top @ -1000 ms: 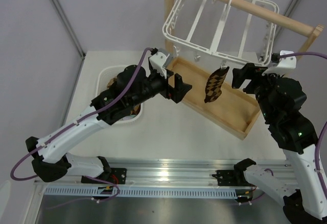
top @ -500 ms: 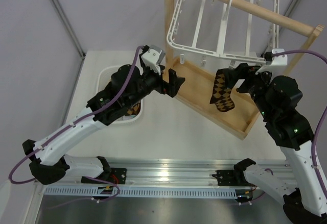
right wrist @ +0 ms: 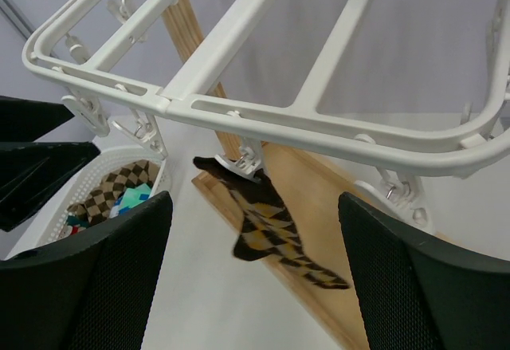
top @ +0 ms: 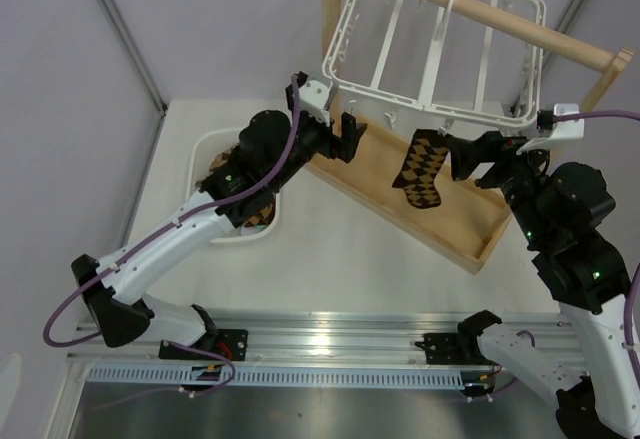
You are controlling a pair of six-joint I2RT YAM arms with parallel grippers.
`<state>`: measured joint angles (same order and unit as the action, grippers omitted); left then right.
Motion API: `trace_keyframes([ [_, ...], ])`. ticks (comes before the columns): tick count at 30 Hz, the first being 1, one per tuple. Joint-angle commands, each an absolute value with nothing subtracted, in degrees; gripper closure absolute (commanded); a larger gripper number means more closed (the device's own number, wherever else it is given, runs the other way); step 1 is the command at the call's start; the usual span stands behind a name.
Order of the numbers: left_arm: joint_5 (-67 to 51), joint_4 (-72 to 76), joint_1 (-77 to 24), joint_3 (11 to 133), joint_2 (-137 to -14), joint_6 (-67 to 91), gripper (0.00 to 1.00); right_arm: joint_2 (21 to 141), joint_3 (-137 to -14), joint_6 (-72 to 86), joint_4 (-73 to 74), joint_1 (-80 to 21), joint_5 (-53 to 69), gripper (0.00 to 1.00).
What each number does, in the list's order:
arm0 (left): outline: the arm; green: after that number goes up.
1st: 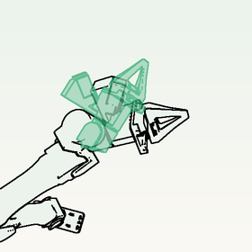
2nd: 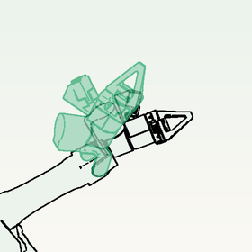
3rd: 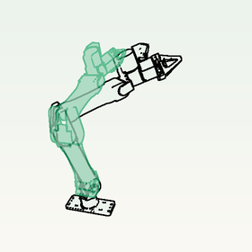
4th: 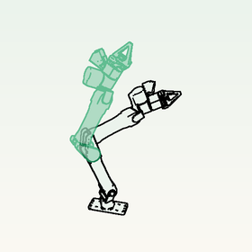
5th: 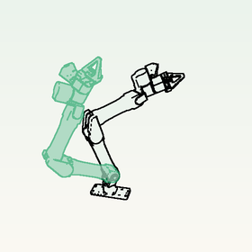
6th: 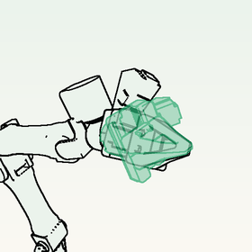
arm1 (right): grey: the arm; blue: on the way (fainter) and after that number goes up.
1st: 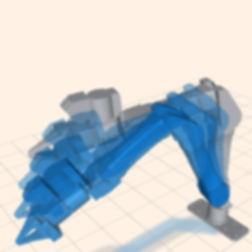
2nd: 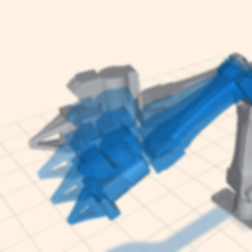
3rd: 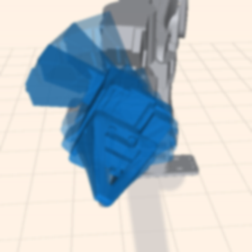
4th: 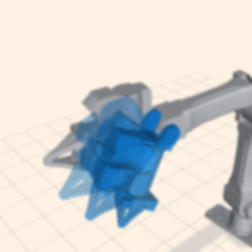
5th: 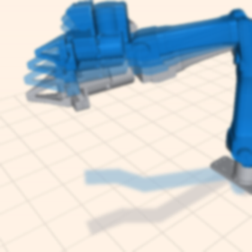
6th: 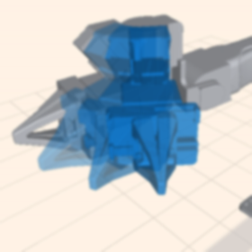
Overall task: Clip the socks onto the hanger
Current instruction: Open the clamp at the hanger.
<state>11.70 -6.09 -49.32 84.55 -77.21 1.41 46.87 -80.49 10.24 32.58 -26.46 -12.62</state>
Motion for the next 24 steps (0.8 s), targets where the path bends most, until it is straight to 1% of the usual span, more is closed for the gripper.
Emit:
trace_keyframes([
  [1, 11.6, 2.52, -49.13, 84.56, -78.92, -2.2, 0.14, 45.79, -82.53, 8.53, 32.34, -26.28, -12.92, 0.12],
  [3, 13.53, 4.65, -49.04, 83.94, -79.71, -2.72, 0.16, 45.44, -82.53, 8.09, 32.43, -26.37, -12.83, 0.12],
  [6, 16.25, 9.13, -49.04, 83.76, -81.56, -2.9, 0.21, 44.83, -82.27, 7.74, 32.26, -26.37, -12.66, 0.12],
  [7, 16.96, 10.27, -49.04, 83.67, -82.08, -3.07, 0.26, 44.74, -82.27, 7.65, 32.17, -26.45, -12.57, 0.12],
  [9, 19.49, 13.0, -49.04, 84.46, -83.84, -3.86, 0.31, 44.3, -82.0, 7.47, 31.91, -26.46, -12.31, 0.12],
  [10, 20.03, 13.62, -49.04, 84.72, -84.46, -4.3, 0.41, 44.21, -81.91, 7.47, 31.82, -26.37, -12.22, 0.12],
  [11, 20.39, 14.23, -49.04, 84.99, -85.42, -4.65, 0.46, 43.95, -81.83, 7.38, 31.73, -26.45, -12.22, 0.12],
  [12, 20.74, 14.59, -49.04, 85.25, -85.78, -4.75, 0.61, 43.77, -81.74, 7.21, 31.64, -26.37, -12.3, 0.12],
  [14, 20.39, 14.94, -49.04, 85.17, -86.13, -4.66, 0.74, 43.51, -81.56, 7.12, 31.55, -26.45, -12.22, 0.12],
  [15, 19.61, 15.03, -49.13, 84.38, -86.13, -4.57, 0.85, 43.42, -81.56, 7.21, 31.64, -26.46, -11.78, 0.12],
  [17, 18.81, 15.2, -49.13, 83.5, -85.52, -4.31, 0.93, 43.33, -81.74, 6.95, 31.55, -26.63, -10.29, 0.12],
  [18, 18.2, 15.99, -49.04, 81.84, -84.47, -4.31, 0.99, 43.5, -81.83, 6.42, 31.55, -26.63, -8.98, 0.12],
  [24, 10.03, 15.83, -49.22, 78.31, -79.72, -4.66, 0.99, 46.14, -84.81, 6.68, 32.08, -26.89, 2.09, 0.13],
])
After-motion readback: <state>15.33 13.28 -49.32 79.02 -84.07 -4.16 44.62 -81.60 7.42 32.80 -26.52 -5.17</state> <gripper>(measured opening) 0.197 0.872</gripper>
